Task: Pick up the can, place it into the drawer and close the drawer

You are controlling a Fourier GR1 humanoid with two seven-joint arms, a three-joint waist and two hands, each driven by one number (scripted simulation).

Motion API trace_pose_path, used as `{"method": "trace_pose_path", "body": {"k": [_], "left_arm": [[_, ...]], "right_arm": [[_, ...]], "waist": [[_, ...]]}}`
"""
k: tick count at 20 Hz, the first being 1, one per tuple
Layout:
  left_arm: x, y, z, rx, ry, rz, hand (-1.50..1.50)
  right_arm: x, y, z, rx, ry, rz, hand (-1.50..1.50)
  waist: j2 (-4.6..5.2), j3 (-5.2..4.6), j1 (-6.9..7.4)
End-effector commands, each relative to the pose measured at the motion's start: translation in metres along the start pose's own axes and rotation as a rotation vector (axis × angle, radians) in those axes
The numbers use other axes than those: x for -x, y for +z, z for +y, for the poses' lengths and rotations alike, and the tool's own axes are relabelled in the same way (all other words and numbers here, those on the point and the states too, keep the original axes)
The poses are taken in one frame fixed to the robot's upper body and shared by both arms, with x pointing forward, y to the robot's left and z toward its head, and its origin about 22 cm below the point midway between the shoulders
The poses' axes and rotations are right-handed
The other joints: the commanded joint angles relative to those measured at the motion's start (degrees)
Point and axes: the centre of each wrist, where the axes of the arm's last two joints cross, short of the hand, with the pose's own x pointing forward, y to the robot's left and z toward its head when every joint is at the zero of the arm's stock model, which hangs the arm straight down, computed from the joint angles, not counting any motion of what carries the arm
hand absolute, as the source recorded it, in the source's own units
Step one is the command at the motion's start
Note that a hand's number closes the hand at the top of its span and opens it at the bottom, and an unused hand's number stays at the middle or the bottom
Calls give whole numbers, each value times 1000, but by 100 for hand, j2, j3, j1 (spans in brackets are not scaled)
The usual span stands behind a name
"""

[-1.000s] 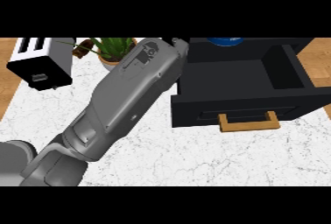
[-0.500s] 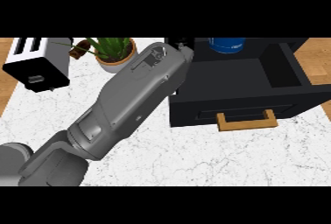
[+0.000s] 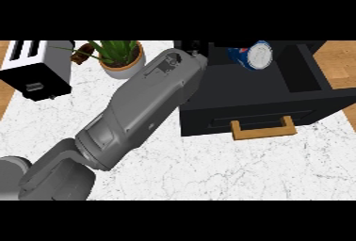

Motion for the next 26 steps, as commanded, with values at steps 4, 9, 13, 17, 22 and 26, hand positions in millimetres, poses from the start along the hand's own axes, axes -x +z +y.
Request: {"method": "trace_pose_path", "body": {"k": [4, 9, 13, 17, 22, 26], "left_arm": [[16, 2, 3, -78, -9, 25, -150], [21, 0, 7, -76, 1, -7, -150], [14, -4, 6, -73, 11, -1, -150], [19, 1, 5, -54, 34, -29, -150], [19, 3, 4, -55, 75, -76, -150], [-7, 6, -11, -38, 87, -113, -150]], "right_arm": [[0, -5, 2, -24, 0, -6, -150], [-4, -4, 7, -19, -8, -11, -150], [-3, 2, 8, -6, 8, -30, -150], [-34, -13, 1, -29, 265, -157, -150], [-40, -25, 21, -128, 333, -268, -150], [-42, -33, 40, -169, 423, -294, -150]], "waist": [[12, 1, -64], [15, -3, -52], [9, -2, -30], [28, -7, 22], [36, -7, 87], [29, -6, 152]]}}
